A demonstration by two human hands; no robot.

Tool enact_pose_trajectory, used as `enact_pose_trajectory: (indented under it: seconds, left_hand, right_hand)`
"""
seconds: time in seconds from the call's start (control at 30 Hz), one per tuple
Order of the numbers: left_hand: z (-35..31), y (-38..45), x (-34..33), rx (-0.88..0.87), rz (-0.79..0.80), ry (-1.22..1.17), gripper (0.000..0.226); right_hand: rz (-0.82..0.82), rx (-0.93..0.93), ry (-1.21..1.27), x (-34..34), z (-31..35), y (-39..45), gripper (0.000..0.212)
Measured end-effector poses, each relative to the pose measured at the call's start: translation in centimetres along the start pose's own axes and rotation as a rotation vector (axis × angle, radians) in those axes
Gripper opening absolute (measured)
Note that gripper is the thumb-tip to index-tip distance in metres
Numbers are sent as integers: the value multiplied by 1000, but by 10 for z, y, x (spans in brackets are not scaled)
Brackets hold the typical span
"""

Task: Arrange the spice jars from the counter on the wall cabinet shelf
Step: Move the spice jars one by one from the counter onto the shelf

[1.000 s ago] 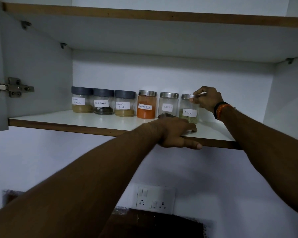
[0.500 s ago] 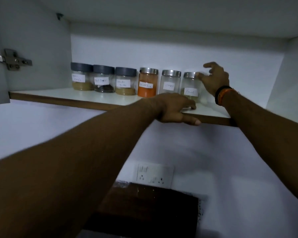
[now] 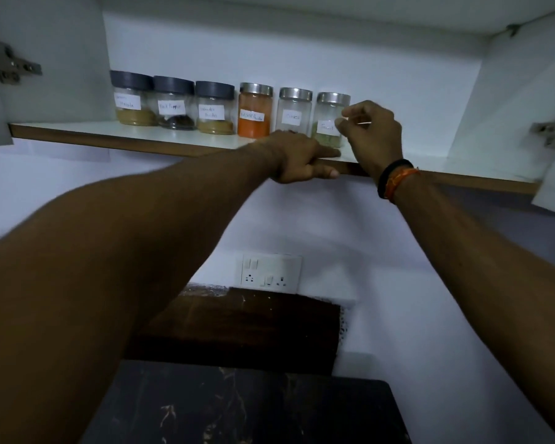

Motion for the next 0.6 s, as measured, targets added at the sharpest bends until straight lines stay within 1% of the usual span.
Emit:
enact_pose_trajectory:
  seconds: [0.17,0.27,0.3,0.37,0.43,0.53,0.6]
  left_hand:
    - [-19,-16,0,63,-218,127,55]
    - [-25,-25,-5,117,-217,116,53]
    - [-26,-29,-8,128,-206,103,57]
    - [-28,-44,-16,150,-196,91,73]
    - [-35,-64,-25,161,-221,99,88]
    - [-47,-93,-42,166,-276,94,92]
    - [-52,-111,-63,175,-237,31,91]
  right_hand:
    - [2,113,-142,-3,9,-42,24]
    - [-13,184,-215,-4,12,-66,30]
    - [-22,207,-245,-5,13,-74,32]
    - [-48,247,-308,-4,13,-94,37]
    - [-67,264,-370,-2,10,-115,43]
    - [-30,253,-455,-5,0,-146,48]
    - [29,206,-485,-13,-10,-166,50]
Point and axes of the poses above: each hand's wrist, its own y-axis towards the middle knuckle, its own x-axis out of the back of the hand, z = x × y, the point moved 6 cm from there along y, towards the middle knuckle, and after that the axes turned 4 degrees about -y, right-handed, at the moved point
